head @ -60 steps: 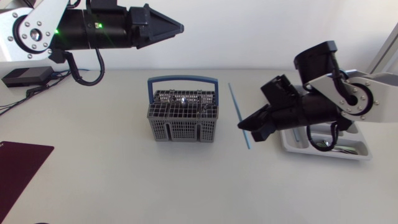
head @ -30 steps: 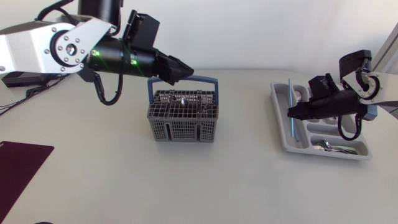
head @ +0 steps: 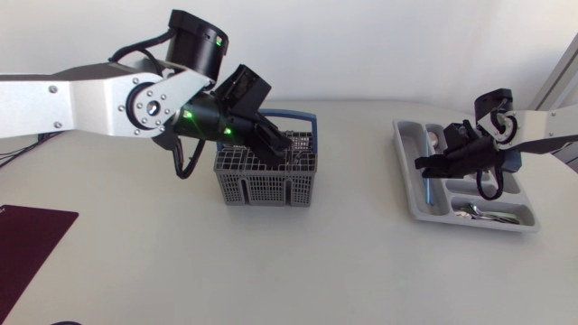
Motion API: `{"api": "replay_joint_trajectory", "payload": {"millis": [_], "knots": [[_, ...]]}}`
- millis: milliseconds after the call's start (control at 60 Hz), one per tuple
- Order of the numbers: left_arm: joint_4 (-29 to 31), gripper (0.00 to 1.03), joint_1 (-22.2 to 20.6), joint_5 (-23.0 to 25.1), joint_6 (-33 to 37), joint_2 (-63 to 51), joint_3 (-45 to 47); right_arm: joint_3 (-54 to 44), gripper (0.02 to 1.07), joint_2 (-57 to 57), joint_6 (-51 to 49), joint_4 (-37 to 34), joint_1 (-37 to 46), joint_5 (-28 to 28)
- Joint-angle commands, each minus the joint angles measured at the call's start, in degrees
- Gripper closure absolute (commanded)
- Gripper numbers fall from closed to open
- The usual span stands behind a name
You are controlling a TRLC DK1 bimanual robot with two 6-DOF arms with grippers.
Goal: Transfer all utensils from the basket to the drawer tray.
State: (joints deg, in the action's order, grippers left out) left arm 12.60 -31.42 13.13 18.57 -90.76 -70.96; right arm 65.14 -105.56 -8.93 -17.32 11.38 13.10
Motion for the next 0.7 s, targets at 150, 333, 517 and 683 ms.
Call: {"api": "replay_joint_trajectory", "payload": {"millis": [150,333,517,683], "knots": [[-1.2,0.47,-2.8,-4.2,2.4,-4.8,0.9,1.9,0.83,-3.2,1.7,0.4,0.5,-1.8],[-2.8,0.48,-6.5,-11.3,3.0,-5.5,1.4,1.6,0.23,-3.2,1.6,0.2,0.5,-1.8],[-7.9,0.57,-9.8,-19.7,4.5,-6.2,3.0,0.9,0.1,-2.4,1.1,0.2,0.3,-1.8],[-10.1,0.57,-11.8,-24.5,5.9,-7.8,3.5,-0.4,0.1,0.3,1.2,0.2,-0.5,-1.7]]}}
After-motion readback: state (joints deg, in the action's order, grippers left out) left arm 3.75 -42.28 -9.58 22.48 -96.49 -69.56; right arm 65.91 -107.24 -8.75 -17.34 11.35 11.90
